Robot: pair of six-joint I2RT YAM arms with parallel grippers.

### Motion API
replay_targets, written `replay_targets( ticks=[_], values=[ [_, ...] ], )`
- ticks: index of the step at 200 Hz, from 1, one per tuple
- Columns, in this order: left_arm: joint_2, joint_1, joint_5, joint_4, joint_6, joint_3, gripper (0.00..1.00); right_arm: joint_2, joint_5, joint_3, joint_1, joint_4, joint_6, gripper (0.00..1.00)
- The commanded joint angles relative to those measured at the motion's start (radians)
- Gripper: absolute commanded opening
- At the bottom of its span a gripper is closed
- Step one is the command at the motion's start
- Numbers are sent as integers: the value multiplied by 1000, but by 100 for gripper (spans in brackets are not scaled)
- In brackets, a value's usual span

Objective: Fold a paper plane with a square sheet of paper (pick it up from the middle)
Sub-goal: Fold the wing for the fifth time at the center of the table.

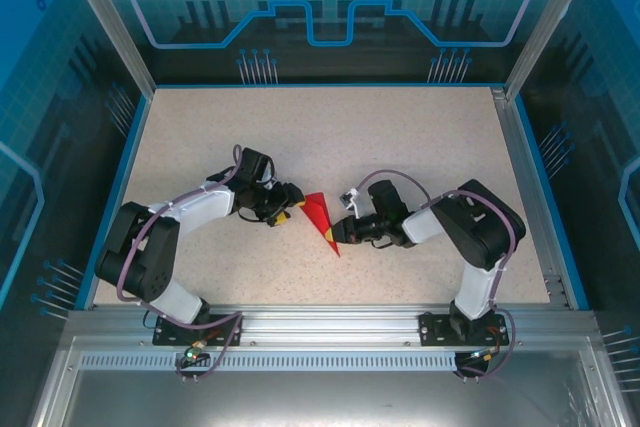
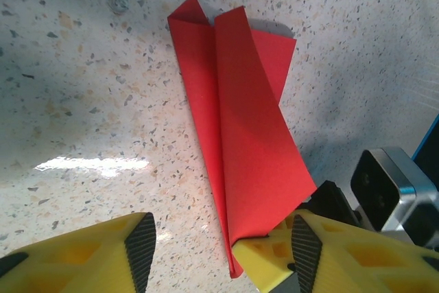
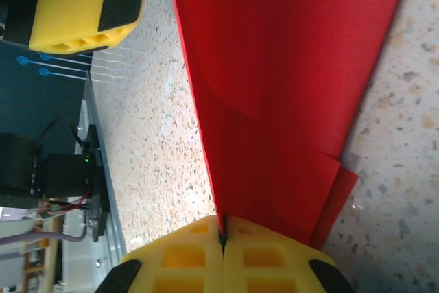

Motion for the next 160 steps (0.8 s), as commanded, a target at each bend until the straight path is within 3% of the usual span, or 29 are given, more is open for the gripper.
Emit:
replay_targets(
  ticks=[1, 106, 160],
  values=[
    [1, -3, 4, -19, -4, 6, 57, 39, -74, 15, -31, 94, 101, 3],
    [13, -3, 10, -2, 5, -6, 52, 128, -166, 62, -54, 187, 301, 4],
    [19, -4, 18, 14, 7, -13, 49, 177, -142, 86, -58, 192, 423, 6]
  ],
)
